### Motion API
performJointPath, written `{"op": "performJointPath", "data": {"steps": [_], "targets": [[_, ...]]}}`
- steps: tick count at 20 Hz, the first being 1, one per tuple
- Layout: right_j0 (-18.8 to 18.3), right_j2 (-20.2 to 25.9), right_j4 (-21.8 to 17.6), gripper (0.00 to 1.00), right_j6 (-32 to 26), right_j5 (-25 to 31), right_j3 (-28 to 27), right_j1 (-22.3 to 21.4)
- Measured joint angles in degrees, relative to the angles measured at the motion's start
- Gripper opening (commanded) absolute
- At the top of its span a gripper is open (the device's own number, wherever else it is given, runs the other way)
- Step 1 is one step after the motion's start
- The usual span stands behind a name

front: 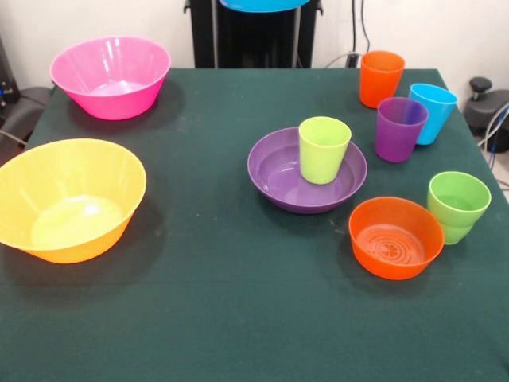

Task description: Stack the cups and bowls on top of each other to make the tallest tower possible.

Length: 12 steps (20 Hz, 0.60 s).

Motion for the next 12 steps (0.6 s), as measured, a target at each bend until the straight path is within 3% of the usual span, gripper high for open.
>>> {"op": "performJointPath", "data": {"steps": [12], "targets": [[-0.6,0.0,-0.2,0.00,0.1,-0.5,0.0,0.1]]}}
